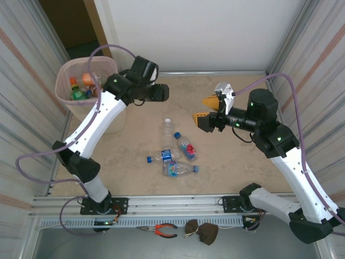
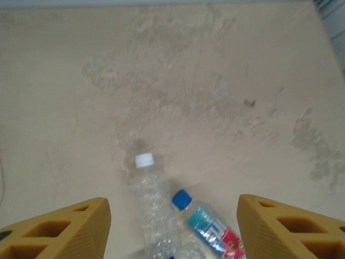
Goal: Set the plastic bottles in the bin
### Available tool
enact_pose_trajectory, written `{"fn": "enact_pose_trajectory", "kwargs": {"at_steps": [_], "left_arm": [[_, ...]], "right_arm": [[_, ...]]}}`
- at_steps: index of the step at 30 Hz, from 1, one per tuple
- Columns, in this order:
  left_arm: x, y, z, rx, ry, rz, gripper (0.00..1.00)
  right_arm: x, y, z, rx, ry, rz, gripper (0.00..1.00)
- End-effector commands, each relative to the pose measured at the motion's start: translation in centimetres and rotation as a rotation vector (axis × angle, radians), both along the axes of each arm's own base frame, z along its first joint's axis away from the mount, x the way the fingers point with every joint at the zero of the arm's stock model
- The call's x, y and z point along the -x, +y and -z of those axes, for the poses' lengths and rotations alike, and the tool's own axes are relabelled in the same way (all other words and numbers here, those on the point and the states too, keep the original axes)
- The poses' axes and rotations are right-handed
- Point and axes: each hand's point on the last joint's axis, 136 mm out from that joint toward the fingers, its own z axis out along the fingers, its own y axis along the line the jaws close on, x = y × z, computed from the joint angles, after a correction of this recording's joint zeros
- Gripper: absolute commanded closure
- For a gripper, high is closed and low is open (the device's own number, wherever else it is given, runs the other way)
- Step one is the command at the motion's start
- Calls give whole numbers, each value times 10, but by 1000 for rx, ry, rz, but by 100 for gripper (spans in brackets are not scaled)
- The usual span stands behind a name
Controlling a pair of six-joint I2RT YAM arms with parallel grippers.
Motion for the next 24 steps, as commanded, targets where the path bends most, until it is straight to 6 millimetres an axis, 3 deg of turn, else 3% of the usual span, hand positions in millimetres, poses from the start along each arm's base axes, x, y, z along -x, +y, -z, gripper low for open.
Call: {"fn": "enact_pose_trajectory", "kwargs": {"at_steps": [1, 18, 24], "left_arm": [[7, 3, 33, -93, 51, -3, 34], [48, -34, 178, -103, 296, 27, 23], [57, -33, 220, -188, 366, 17, 19]], "right_arm": [[2, -1, -2, -3, 1, 9, 24], [0, 0, 0, 4, 14, 11, 24], [1, 0, -3, 9, 12, 10, 24]]}}
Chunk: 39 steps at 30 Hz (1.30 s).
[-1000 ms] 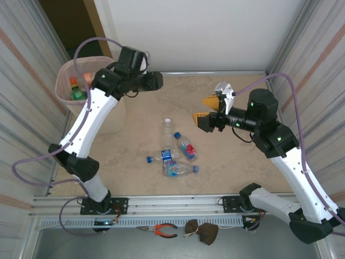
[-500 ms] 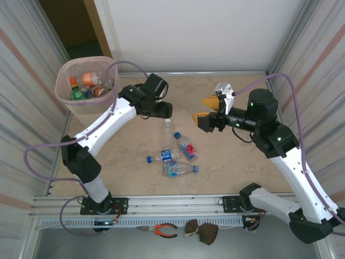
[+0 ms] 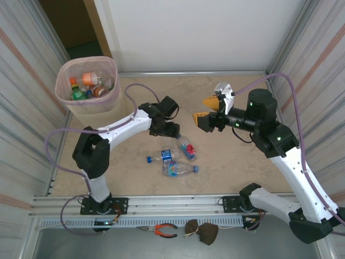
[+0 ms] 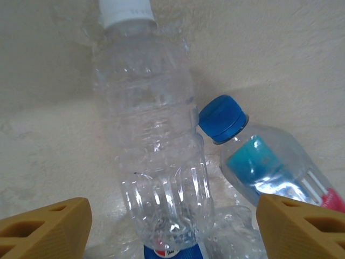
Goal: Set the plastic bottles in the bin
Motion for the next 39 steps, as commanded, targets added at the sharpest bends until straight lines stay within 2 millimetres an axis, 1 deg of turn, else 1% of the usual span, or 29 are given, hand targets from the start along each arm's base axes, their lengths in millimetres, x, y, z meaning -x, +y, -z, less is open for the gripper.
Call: {"fn": "enact_pose_trajectory", "kwargs": {"at_steps": [1, 5, 7, 16, 21, 30, 35, 39], "left_arm": [[2, 3, 21, -42, 23, -29, 18], [3, 5, 39, -76, 56, -36, 16], [3, 6, 47, -90, 69, -36, 16], [3, 6, 74, -112, 97, -45, 24], [2, 8, 75, -122, 92, -48, 27], [0, 9, 70, -115, 77, -51, 33], [-3, 7, 61, -104, 58, -48, 35], [-6, 7, 50, -95, 35, -47, 35]], "right_arm": [[4, 0, -9, -5, -5, -5, 25], [4, 0, -10, -7, -5, -6, 24], [4, 0, -9, -5, -3, -4, 25], [4, 0, -7, -1, 0, -2, 25], [4, 0, -6, 0, 1, -3, 25], [2, 1, -4, 3, 5, -5, 25], [2, 1, -4, 5, 3, -5, 25], [3, 0, -5, 6, -2, -3, 25]]}}
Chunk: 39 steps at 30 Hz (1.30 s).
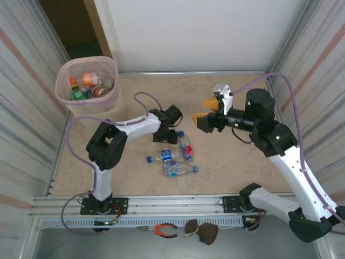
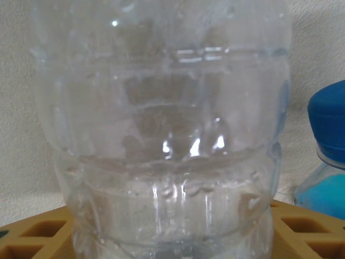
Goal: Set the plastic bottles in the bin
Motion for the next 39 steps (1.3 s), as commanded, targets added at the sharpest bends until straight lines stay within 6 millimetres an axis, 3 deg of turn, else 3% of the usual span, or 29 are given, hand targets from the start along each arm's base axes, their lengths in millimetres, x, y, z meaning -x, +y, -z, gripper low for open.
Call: {"fn": "enact_pose_trajectory", "kwargs": {"at_steps": [1, 9, 17, 24, 32, 39], "left_arm": [[-7, 4, -24, 8, -61, -11, 36], [-21, 4, -84, 53, -179, -2, 37], [-35, 2, -158, 145, -311, 29, 38], [-49, 12, -223, 189, -400, 54, 40], [-60, 51, -285, 168, -487, 50, 40], [-68, 117, -330, 151, -570, -44, 40]], "right_arm": [[4, 0, -13, -12, -33, -5, 25], [3, 1, -13, -10, -34, -6, 25], [3, -1, -13, -8, -37, -1, 25], [3, -1, -13, -7, -37, 3, 25], [4, -2, -13, -10, -40, 1, 25], [4, -1, -11, -16, -35, 0, 25]]}}
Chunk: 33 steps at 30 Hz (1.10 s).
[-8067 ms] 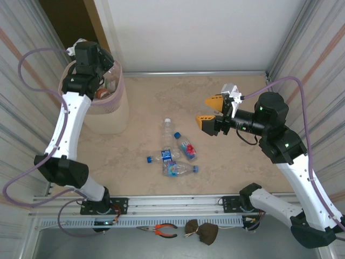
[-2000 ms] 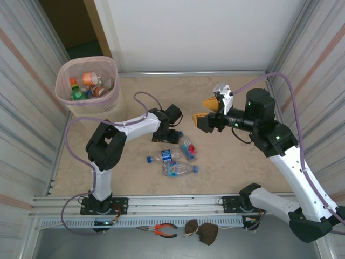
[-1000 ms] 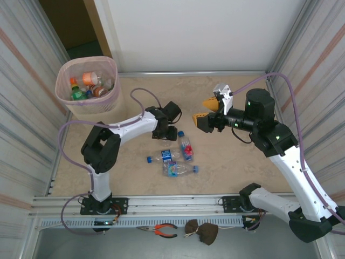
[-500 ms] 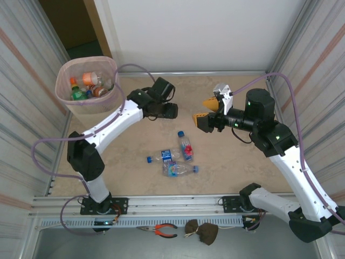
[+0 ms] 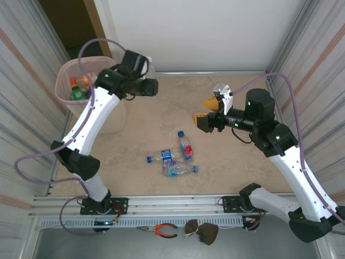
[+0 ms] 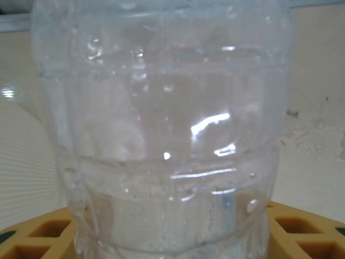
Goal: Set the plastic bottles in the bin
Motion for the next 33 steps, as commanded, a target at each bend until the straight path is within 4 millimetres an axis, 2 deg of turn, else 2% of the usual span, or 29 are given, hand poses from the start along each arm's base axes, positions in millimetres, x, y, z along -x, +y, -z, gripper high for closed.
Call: {"fn": "enact_pose_trajectory", "kwargs": {"at_steps": [1, 9, 13, 18, 22, 25, 33], "left_arm": [[15, 40, -37, -10, -60, -28, 40], [18, 121, -62, 32, -102, -186, 40], [16, 159, -59, 58, -85, -271, 41], [10, 200, -45, 98, -38, -372, 44], [3, 225, -27, 106, 12, -420, 45], [-5, 236, -12, 126, 53, -434, 45], [-26, 244, 38, 115, 188, -421, 43]], "right_arm": [[5, 0, -12, -21, -36, -6, 25], [5, 1, -12, -22, -34, -10, 25], [5, 2, -12, -28, -31, -13, 25], [5, 1, -13, -31, -33, -12, 25], [4, 2, -14, -32, -36, -13, 25], [4, 3, -14, -31, -34, -19, 25], [3, 3, -15, -31, -37, -18, 25]]}}
